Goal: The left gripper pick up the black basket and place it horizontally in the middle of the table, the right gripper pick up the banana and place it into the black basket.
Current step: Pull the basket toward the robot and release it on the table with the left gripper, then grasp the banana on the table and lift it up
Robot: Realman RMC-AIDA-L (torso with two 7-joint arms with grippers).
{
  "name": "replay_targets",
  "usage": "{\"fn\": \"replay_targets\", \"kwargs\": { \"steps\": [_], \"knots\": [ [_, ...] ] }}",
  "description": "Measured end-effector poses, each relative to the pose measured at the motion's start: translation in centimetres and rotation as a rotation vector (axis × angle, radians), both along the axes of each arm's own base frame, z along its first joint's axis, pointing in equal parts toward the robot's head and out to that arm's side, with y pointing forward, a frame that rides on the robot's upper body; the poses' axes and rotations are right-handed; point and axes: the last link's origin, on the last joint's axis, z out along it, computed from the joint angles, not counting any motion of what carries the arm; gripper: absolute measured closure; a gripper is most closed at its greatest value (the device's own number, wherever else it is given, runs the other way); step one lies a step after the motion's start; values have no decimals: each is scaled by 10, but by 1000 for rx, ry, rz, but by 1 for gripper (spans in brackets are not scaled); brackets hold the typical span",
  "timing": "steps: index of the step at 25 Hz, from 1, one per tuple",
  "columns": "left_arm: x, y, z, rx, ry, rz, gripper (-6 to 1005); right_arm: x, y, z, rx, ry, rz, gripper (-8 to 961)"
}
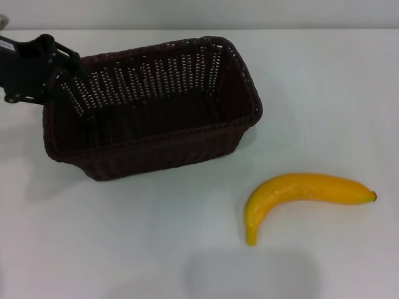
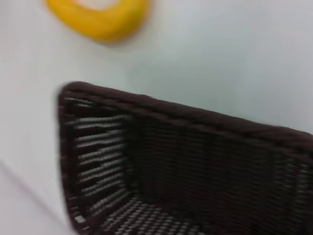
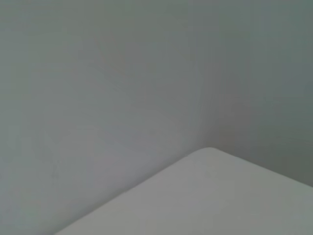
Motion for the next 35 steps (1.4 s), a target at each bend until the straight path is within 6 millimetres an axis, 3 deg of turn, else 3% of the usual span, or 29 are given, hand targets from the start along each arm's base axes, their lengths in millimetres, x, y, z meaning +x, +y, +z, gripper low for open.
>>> {"fn": "replay_targets", "kwargs": {
  "steps": [7,15,20,23,27,30,32,35],
  "knots": [
    [-3,-21,-3,50,-178,5,456,-3,-8,0,3,-19,42,81],
    [-2,-33,-7,69,-265,1,435,-39,-5,20,106,-196,297,81],
    [-2,-35,-2,83,-368,13,421,-53,-2,18,99,-247,388,82],
    [-1,-35,9,124,-580,27,413,-59,1,16,85,-265,416,82],
    [-6,-40,34,211,-1035,35,402,-67,8,19,87,-280,459,83],
    [-26,-49,48,278,-1392,56,394,-72,13,24,92,-285,492,83],
    [-51,-62,49,360,-1621,84,389,-79,17,27,93,-296,529,84],
    [-78,-70,49,450,-1805,156,381,-90,23,31,87,-325,591,84]
  ]
}}
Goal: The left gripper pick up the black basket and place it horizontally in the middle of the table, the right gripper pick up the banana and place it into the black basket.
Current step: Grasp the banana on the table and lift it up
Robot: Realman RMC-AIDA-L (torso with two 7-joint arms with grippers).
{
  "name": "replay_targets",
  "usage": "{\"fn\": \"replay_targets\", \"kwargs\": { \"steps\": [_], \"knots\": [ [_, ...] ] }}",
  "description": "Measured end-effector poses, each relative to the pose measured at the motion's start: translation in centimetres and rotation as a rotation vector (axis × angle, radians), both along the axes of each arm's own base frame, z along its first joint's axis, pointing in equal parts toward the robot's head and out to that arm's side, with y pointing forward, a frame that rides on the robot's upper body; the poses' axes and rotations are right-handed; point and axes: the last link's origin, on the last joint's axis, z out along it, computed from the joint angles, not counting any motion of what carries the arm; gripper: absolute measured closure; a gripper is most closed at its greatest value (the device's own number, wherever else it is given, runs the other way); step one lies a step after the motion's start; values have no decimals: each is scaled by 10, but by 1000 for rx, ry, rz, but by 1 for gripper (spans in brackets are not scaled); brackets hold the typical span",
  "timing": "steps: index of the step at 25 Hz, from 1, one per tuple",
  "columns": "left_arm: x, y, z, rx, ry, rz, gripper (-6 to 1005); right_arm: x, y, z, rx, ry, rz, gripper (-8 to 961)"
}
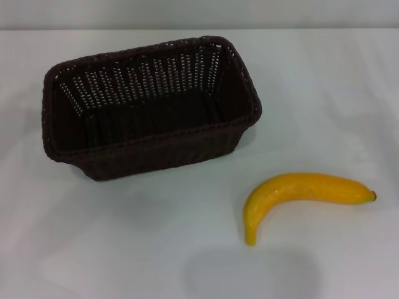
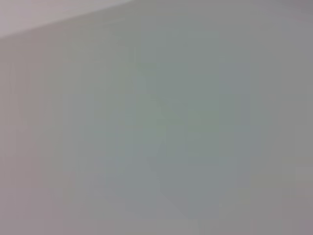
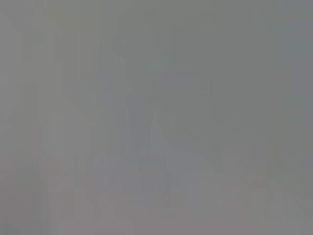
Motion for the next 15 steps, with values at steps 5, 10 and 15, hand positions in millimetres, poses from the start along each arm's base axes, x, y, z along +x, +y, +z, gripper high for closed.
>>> {"fn": "replay_targets", "kwargs": {
  "steps": [5,10,15],
  "knots": [
    [-85,-19,-14,-30,-565,275,367,-12,6,15,-71,-66,105,84],
    [-140,-63,-47,-96,-922,462,354,-18,13,38,-200,-140,189,85],
    [-159,-105,-79,-174,-1185,509,216,-35,26,63,-392,-226,259,124]
  ]
}}
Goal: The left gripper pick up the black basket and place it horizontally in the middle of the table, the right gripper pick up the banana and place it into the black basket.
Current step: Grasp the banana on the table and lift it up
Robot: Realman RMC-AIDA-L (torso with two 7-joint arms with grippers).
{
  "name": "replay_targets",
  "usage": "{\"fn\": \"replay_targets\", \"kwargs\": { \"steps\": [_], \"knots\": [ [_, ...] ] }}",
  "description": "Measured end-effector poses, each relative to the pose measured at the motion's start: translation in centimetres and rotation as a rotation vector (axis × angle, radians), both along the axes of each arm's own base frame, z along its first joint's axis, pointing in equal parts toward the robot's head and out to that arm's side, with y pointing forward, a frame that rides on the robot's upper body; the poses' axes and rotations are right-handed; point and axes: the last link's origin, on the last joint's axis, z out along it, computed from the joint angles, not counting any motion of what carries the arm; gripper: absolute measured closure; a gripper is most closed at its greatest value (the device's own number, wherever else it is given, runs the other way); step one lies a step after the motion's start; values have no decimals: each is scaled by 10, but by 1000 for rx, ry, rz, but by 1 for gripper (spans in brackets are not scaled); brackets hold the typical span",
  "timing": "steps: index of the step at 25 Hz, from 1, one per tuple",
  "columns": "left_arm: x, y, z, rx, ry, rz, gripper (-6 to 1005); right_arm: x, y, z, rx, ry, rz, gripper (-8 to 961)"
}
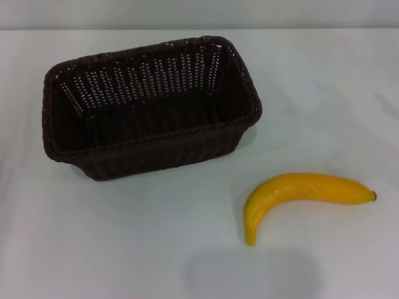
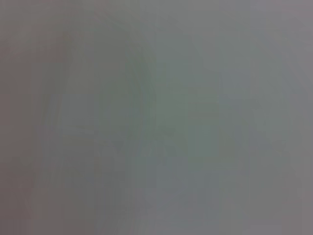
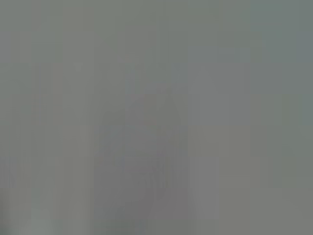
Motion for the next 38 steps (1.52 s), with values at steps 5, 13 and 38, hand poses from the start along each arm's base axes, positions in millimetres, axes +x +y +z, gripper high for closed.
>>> {"fn": "replay_targets", "kwargs": {
  "steps": [5,13,38],
  "knots": [
    [-13,-16,-16,-57,-114,58,121,-33,11,20,-174,-176,15,130],
    [-8,-10,-30,-170,-82,31,117,-87,-2,5,-349,-550,-104,140],
    [1,6,-42,-208,-85,6,118,-170,-19,-122,-681,-1166,-51,211]
  ]
}}
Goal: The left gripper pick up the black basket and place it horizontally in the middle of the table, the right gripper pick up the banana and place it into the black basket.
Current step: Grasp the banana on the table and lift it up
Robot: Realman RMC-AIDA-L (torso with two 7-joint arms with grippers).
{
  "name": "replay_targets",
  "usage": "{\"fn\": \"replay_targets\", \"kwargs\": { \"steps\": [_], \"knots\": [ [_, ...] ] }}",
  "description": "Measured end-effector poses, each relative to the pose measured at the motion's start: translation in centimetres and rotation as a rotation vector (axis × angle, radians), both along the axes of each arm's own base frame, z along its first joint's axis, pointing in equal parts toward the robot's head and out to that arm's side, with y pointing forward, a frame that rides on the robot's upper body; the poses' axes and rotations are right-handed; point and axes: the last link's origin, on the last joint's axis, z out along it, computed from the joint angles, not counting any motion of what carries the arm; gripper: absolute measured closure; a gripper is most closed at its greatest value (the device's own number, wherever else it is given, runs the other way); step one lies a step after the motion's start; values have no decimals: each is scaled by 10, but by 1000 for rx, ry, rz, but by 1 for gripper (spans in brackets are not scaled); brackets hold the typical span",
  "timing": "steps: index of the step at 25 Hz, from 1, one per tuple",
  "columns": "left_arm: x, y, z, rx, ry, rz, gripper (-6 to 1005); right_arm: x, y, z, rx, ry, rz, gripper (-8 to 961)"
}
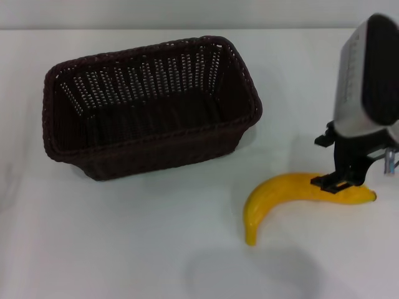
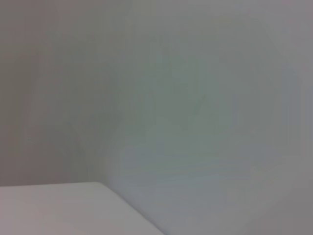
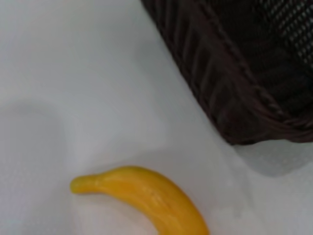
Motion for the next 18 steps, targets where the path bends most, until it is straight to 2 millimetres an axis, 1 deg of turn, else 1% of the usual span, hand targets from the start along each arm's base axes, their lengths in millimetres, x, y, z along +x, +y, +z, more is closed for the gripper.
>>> {"fn": "replay_targets", "kwargs": {
  "steps": [2,10,14,18],
  "knots": [
    [1,2,0,0,-1,-5,118,2,-1,-8,2,-34,10,212],
    [4,7,-1,2,-2,-20,118,4,-2,-26,-26,-57,8,214],
    [5,8,-1,-1,-3,-22,118,10,1,-38,-41,-69,-11,214],
    [5,9,0,1,-1,-27,118,14,6,-46,-32,-69,-17,213]
  ]
}}
